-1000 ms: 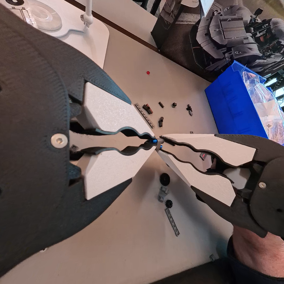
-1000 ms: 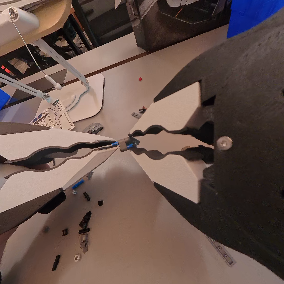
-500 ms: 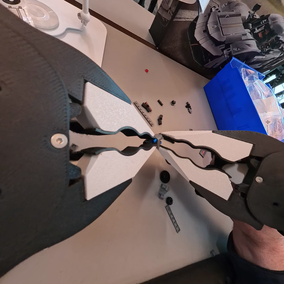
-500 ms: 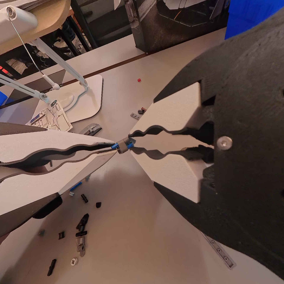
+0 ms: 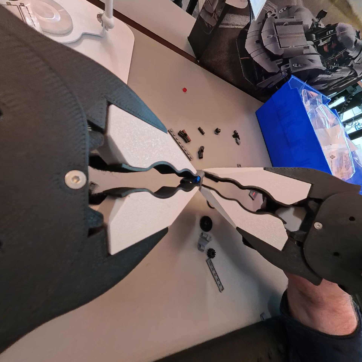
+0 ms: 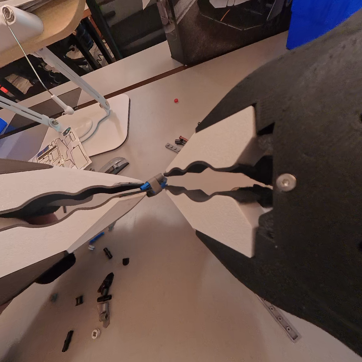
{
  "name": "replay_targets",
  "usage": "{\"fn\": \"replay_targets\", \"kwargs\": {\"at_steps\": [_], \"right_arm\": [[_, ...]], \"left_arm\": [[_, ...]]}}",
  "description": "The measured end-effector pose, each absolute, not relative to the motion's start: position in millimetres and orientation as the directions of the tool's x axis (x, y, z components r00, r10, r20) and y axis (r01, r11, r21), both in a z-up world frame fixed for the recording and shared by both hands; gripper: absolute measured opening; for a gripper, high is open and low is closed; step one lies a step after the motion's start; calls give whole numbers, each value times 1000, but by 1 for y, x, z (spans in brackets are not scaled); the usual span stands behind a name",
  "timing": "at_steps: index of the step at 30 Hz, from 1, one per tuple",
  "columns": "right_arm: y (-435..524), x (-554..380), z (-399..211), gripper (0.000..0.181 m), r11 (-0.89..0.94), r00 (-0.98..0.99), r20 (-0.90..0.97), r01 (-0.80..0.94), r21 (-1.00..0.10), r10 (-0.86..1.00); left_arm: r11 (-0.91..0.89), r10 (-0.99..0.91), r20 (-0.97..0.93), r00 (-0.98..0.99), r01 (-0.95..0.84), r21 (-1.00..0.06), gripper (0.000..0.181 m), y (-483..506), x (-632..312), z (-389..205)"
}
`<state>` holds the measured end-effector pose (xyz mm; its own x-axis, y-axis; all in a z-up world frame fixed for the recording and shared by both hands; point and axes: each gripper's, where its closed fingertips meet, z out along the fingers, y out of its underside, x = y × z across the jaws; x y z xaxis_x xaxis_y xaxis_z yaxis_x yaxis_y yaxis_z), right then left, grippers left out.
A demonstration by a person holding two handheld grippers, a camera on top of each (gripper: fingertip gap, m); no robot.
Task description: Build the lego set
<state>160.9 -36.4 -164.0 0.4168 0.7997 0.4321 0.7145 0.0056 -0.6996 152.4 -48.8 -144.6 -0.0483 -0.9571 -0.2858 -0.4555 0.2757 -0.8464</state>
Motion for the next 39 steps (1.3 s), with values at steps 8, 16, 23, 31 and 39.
{"fn": "replay_targets", "kwargs": {"at_steps": [8,16,23,31,39], "right_arm": [[-35,161,-165,14,1,421,431,715,-700,798],[-33,163,-160,12,-1,443,439,705,-710,782],[-34,161,-160,10,11,432,443,705,-709,786],[-37,158,-156,8,34,424,442,691,-722,790],[-37,157,-160,12,30,415,442,700,-713,795]], "left_arm": [[302,-949,-308,-64,-458,-836,2,-52,154,-145],[335,-940,-329,-94,-451,-827,0,-60,156,-145],[331,-940,-330,-85,-452,-828,0,-58,155,-145],[331,-941,-326,-91,-452,-828,0,-60,157,-146],[322,-943,-321,-82,-452,-832,0,-58,155,-145]]}}
